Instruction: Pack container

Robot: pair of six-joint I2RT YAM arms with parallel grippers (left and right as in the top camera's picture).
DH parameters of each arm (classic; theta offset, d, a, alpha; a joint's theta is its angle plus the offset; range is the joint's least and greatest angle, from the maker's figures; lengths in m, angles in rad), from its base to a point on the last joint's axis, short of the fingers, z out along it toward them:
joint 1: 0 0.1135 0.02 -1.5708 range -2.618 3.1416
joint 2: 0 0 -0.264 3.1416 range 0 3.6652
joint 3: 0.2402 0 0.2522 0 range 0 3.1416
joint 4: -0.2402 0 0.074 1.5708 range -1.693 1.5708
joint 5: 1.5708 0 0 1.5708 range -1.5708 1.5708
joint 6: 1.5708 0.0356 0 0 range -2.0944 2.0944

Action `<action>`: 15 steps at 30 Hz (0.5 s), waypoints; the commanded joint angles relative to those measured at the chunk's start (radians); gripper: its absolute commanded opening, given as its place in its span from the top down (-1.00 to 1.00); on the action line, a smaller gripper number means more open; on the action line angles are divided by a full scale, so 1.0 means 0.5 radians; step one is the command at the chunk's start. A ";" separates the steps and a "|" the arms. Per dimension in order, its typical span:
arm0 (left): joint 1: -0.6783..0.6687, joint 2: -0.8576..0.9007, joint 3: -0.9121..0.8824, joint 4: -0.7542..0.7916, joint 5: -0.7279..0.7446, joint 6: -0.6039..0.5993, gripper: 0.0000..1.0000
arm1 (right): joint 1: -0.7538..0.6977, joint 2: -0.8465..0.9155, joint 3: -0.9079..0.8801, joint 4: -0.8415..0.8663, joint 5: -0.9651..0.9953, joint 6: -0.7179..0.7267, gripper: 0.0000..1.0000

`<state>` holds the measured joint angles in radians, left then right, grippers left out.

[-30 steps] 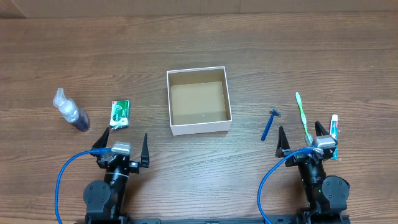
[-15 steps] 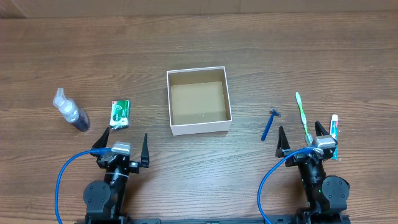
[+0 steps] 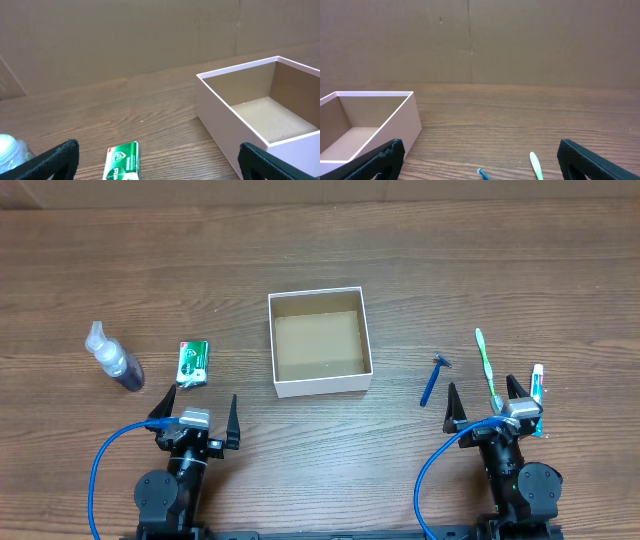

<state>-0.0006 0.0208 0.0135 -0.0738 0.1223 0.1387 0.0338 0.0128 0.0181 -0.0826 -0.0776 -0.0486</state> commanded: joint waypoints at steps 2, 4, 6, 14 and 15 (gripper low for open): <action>0.001 -0.006 -0.013 0.007 -0.013 0.037 -1.00 | 0.011 -0.018 -0.020 0.011 0.011 -0.002 -1.00; 0.001 -0.006 -0.013 0.007 -0.013 0.037 -1.00 | 0.011 -0.018 -0.020 0.011 0.011 -0.002 -1.00; 0.001 -0.006 -0.013 0.007 -0.013 0.037 -1.00 | 0.011 -0.018 -0.020 0.011 0.011 -0.002 -1.00; 0.001 -0.006 -0.013 0.008 -0.024 0.038 -1.00 | 0.011 -0.018 -0.020 0.012 0.011 -0.002 -1.00; 0.001 -0.006 -0.013 0.008 -0.029 0.037 -1.00 | 0.011 -0.018 -0.020 0.012 0.010 -0.002 -1.00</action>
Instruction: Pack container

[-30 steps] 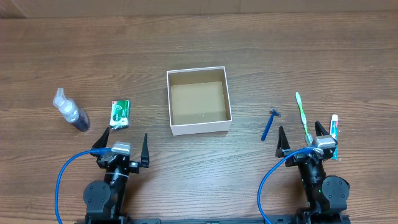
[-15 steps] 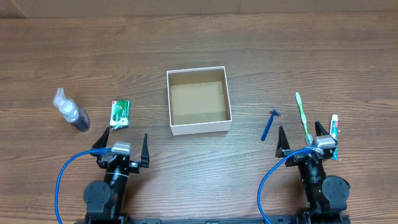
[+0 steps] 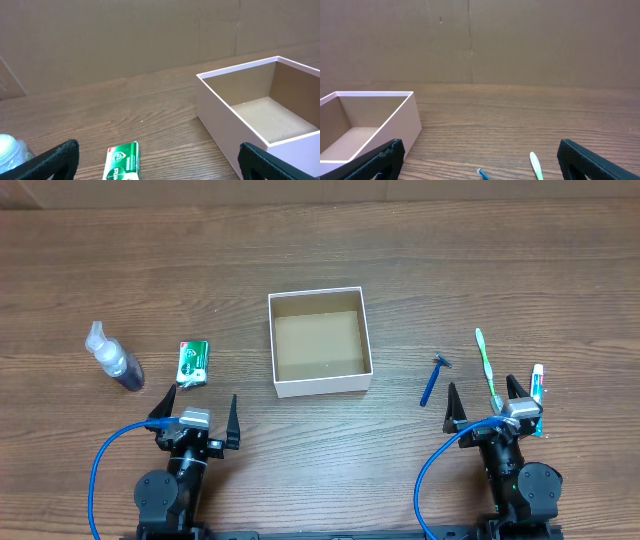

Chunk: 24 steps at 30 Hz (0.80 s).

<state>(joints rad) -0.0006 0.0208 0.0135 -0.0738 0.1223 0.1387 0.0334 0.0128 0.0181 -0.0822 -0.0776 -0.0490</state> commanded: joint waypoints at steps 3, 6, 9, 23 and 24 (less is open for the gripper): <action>0.000 -0.006 -0.013 0.007 -0.027 0.022 -1.00 | 0.011 -0.018 -0.020 0.010 0.010 -0.001 -1.00; 0.001 -0.006 -0.013 0.008 -0.029 0.021 -1.00 | 0.011 -0.018 -0.020 0.032 -0.021 0.002 -1.00; 0.001 -0.006 0.001 0.001 -0.043 -0.178 -1.00 | 0.011 -0.018 -0.018 0.055 -0.028 0.134 -1.00; 0.001 0.517 1.269 -1.091 -0.523 -0.639 -1.00 | 0.011 0.398 0.678 -0.536 -0.028 0.447 -1.00; 0.001 0.642 1.399 -1.184 -0.524 -0.639 -1.00 | 0.011 0.506 0.769 -0.586 -0.029 0.462 -1.00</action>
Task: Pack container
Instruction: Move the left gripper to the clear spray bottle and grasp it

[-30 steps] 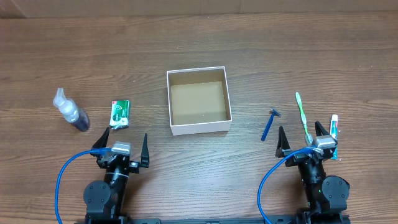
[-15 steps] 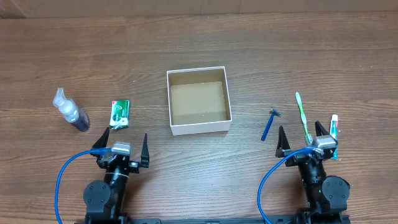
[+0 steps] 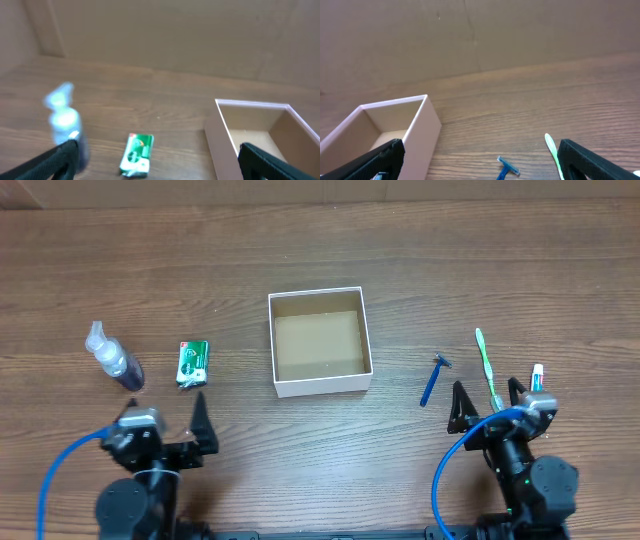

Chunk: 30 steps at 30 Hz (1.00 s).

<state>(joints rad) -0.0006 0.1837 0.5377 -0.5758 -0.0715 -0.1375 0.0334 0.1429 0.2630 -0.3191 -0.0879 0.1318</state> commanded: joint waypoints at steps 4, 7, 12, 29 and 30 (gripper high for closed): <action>0.002 0.738 0.794 -0.507 -0.150 -0.087 -1.00 | 0.011 0.663 0.649 -0.370 -0.053 0.104 -1.00; 0.004 1.080 1.157 -0.802 -0.143 -0.086 -1.00 | 0.011 1.008 0.967 -0.657 -0.081 0.103 -1.00; 0.004 1.572 1.649 -1.294 0.145 -0.085 -1.00 | 0.011 1.537 1.405 -1.152 -0.104 0.102 -1.00; 0.594 2.070 1.706 -1.066 -0.189 -0.244 -1.00 | 0.010 2.008 1.453 -1.204 -0.112 0.104 -1.00; 0.633 2.121 1.706 -1.047 -0.169 -0.219 -1.00 | 0.010 2.008 1.453 -1.201 -0.113 0.104 -1.00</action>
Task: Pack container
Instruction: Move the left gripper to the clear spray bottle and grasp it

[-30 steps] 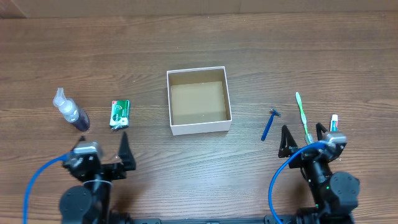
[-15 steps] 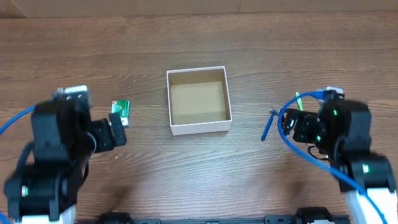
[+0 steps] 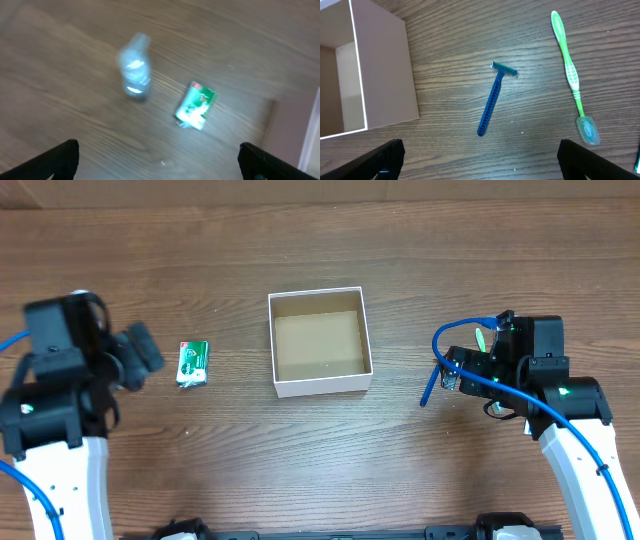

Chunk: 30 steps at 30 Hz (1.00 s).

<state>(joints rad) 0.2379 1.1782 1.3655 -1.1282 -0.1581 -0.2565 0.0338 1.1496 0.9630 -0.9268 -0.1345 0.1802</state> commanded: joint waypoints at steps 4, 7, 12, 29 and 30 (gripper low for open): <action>0.209 0.361 0.050 0.151 0.004 0.111 -1.00 | 0.009 -0.005 0.053 0.016 -0.020 0.007 -1.00; 0.208 0.525 0.050 0.208 0.005 0.172 -1.00 | 0.009 -0.005 0.053 0.016 -0.019 0.007 -1.00; 0.224 0.744 0.050 0.295 0.046 0.296 -1.00 | 0.009 -0.005 0.051 0.017 -0.019 0.006 -1.00; 0.408 1.119 0.049 0.456 0.453 0.517 -1.00 | 0.009 0.078 0.050 0.032 -0.019 0.007 -1.00; 0.408 1.145 0.049 0.472 0.453 0.516 -1.00 | 0.009 0.081 0.050 0.032 -0.019 0.007 -1.00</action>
<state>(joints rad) 0.4404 1.7073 1.3727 -0.9089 0.0231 -0.0406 0.0338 1.1839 0.9630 -0.9165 -0.1349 0.1806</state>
